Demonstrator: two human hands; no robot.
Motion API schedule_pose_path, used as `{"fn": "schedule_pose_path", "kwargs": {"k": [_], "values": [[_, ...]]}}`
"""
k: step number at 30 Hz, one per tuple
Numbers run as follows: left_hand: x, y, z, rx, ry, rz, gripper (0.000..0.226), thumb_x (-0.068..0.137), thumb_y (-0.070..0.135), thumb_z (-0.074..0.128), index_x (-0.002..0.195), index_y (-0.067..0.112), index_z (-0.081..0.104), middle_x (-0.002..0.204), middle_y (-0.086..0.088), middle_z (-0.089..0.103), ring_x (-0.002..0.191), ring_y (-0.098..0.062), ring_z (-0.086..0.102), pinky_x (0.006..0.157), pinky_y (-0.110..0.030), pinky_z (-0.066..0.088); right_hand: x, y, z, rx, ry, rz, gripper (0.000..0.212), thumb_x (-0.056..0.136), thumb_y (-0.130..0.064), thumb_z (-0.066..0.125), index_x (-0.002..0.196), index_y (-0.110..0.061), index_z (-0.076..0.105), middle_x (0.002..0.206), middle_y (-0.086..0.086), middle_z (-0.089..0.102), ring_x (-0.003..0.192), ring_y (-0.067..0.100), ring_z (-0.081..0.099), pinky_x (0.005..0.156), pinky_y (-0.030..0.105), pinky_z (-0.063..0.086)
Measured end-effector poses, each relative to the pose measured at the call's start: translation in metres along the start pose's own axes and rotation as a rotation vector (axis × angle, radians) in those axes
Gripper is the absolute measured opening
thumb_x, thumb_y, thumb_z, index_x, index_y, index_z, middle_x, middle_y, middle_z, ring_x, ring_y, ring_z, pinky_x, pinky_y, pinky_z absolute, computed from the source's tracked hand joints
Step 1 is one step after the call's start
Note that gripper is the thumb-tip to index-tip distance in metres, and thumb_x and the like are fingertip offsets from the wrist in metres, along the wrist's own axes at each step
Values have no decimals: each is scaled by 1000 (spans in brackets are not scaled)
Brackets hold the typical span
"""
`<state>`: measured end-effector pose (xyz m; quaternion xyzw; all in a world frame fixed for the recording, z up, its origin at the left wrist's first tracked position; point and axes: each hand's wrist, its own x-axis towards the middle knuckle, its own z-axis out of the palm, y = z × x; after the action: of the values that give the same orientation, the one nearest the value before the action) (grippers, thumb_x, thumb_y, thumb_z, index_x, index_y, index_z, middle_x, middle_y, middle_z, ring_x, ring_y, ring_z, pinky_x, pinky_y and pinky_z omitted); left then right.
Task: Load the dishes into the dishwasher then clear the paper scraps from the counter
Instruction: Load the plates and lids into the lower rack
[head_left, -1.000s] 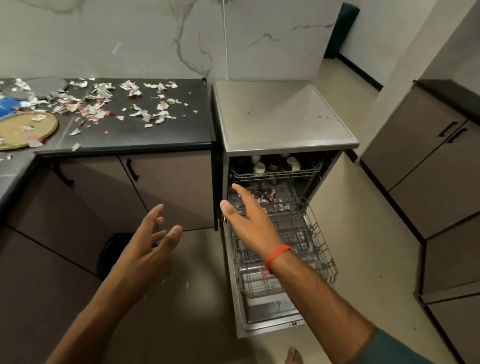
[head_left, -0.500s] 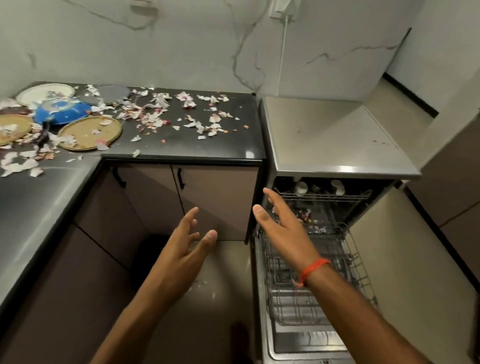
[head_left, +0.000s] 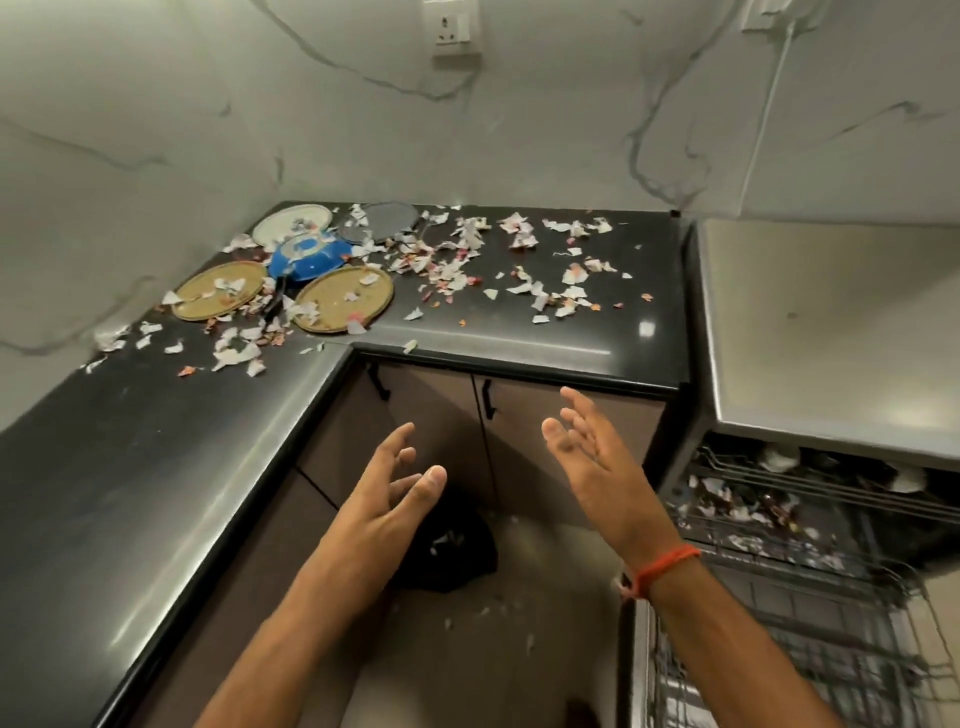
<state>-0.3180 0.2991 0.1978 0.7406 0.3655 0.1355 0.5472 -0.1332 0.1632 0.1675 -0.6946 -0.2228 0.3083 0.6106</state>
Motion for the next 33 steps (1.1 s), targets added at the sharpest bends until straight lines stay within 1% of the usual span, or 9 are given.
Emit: {"fn": "schedule_pose_path", "kwargs": {"k": [3,7,10,13,18,21,26,31,33], "values": [[-1,-9,-2,-10,31,-39,72,85,58,55,152,48,31,147,16,46,115,21,54,85,-10,44,17,-3,7,29,-27,4,54,96,-47,60,147,-46,42,152,-7,46,138,8,45,114,31,35],[16,-19,-12,4,43,-112,73,86,60,52,154,49,28,147,19,45,112,27,50,84,-5,41,40,-3,28,30,-64,33,53,97,-44,59,147,-44,43,150,-8,48,137,7,45,108,25,35],[44,-28,-28,-17,35,-112,73,85,62,53,153,50,28,145,23,46,115,24,51,92,-11,41,64,-1,47,7,-91,49,53,96,-45,59,147,-45,42,150,-9,47,137,6,46,111,28,37],[81,-40,-49,-68,33,-96,72,88,68,58,152,50,31,146,21,47,117,19,54,102,-24,46,92,-4,70,-17,-78,67,52,96,-46,60,146,-46,44,150,-8,48,136,7,48,115,33,38],[142,-60,-90,-128,1,-86,68,88,66,60,150,52,34,143,18,50,114,19,56,105,-30,47,138,-22,118,-66,-55,74,48,96,-41,62,142,-43,49,144,-7,55,132,5,51,114,30,40],[178,-69,-111,-138,-38,-93,71,88,65,59,152,49,32,144,15,49,116,13,56,107,-29,46,172,-31,142,-128,-67,80,47,95,-41,63,140,-44,50,141,-10,56,133,5,50,114,31,39],[224,-75,-139,-150,-80,-76,74,87,61,58,154,45,31,144,13,49,114,14,57,96,-17,46,204,-46,170,-143,-59,85,46,96,-41,63,139,-45,50,138,-13,56,131,3,50,114,32,40],[265,-83,-153,-175,-63,-101,71,90,66,59,152,47,31,145,13,50,117,9,58,94,-20,48,243,-43,181,-196,-121,127,44,95,-42,63,138,-44,53,134,-14,60,127,2,54,112,32,43],[276,-84,-154,-173,-58,-130,73,89,68,58,153,48,31,145,14,50,120,5,58,94,-22,49,262,-44,182,-203,-153,130,41,95,-42,62,136,-41,55,131,-13,62,122,-1,57,107,26,45]]}}
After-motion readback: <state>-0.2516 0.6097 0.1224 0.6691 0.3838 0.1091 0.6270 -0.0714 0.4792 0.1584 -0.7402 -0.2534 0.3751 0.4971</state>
